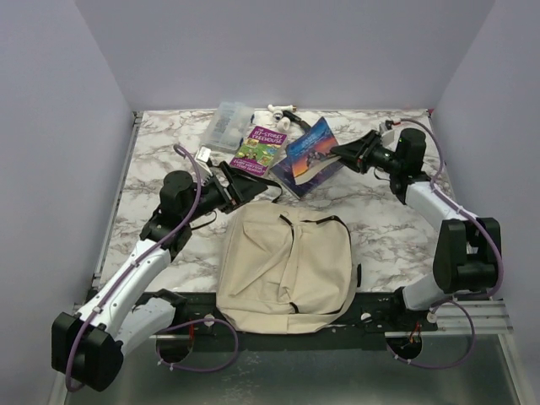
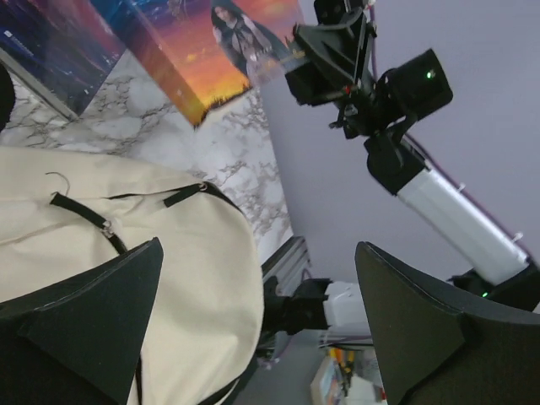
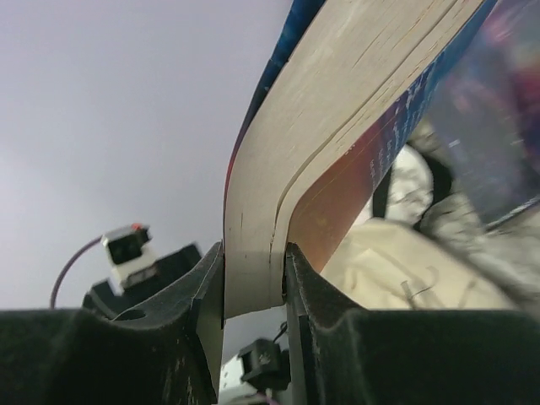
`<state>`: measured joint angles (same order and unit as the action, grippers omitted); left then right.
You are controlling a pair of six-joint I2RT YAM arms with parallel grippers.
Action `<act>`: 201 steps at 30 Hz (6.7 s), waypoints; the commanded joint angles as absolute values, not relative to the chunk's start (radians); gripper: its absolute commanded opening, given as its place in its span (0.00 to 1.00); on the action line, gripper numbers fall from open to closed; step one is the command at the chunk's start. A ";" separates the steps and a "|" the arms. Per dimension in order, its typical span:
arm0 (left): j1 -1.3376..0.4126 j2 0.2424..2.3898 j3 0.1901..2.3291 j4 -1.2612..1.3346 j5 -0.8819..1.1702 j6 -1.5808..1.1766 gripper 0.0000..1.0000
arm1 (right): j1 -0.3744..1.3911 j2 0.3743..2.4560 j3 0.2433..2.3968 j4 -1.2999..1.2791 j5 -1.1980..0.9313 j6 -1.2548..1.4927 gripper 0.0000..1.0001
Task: Pack the student bag
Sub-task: Pick up the book from the center of the board, then place the book in the student bag.
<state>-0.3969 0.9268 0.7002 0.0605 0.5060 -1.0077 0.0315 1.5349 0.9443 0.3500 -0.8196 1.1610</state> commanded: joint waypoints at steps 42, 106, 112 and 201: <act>-0.344 0.752 0.411 0.876 0.132 -1.476 0.00 | 0.836 1.295 0.857 0.574 -0.176 1.476 0.82; -1.203 1.825 1.451 -0.513 -0.037 -0.498 0.44 | 0.571 0.716 1.421 -0.904 0.669 0.388 0.00; -1.154 1.706 1.357 -0.489 -0.001 -0.479 0.36 | 0.571 0.744 1.423 -0.953 0.520 0.385 0.00; -0.680 1.260 1.241 -0.278 0.566 -0.471 0.00 | 1.154 1.469 0.390 1.061 0.428 1.089 0.00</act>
<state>-0.6872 1.2778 1.2144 -0.3767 0.5526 -0.4679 1.0843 1.3701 0.3283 0.8185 0.2848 1.1236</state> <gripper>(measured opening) 0.014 0.306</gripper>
